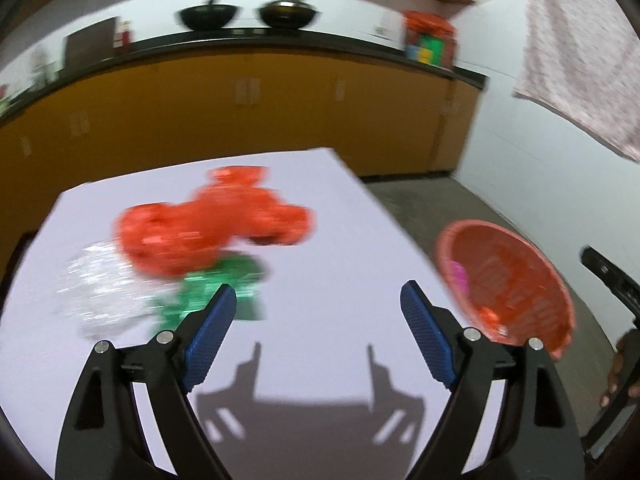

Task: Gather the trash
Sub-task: 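Return the left tool to the table and grasp the clear bubble wrap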

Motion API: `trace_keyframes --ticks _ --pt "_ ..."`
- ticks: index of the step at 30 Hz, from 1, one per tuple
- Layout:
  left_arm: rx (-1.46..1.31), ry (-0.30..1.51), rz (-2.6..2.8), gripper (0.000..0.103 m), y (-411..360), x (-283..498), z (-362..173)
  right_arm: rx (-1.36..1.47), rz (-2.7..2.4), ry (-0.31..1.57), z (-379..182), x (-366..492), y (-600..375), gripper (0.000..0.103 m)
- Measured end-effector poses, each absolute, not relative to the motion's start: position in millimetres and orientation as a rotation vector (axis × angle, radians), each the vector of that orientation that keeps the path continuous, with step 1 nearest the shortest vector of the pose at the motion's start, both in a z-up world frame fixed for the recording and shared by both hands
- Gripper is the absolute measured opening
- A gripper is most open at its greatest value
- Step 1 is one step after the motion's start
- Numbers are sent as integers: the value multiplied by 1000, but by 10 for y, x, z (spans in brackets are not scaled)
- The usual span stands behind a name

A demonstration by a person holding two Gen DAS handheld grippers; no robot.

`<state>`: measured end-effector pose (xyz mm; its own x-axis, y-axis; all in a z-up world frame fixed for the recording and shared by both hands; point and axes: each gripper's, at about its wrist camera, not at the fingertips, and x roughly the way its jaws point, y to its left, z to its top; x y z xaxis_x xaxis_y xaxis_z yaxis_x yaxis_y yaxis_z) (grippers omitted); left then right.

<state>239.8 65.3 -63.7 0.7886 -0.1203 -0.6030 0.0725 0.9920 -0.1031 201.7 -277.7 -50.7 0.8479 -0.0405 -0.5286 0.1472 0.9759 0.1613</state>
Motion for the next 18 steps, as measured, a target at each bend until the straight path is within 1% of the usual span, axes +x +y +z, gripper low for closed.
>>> trace_keyframes --ticks 6,10,13,18 --pt "-91 640 95 86 1388 2333 -642 150 -39 570 -536 2026 -2427 78" --pt "-127 675 217 86 1947 2424 -756 110 -8 580 -543 2027 -2218 78" --pt "-155 722 263 86 2229 2544 -880 96 8 588 -541 2034 -2101 78" --pt "-202 796 243 86 2422 2721 -1077 61 37 600 -547 2066 -1896 78"
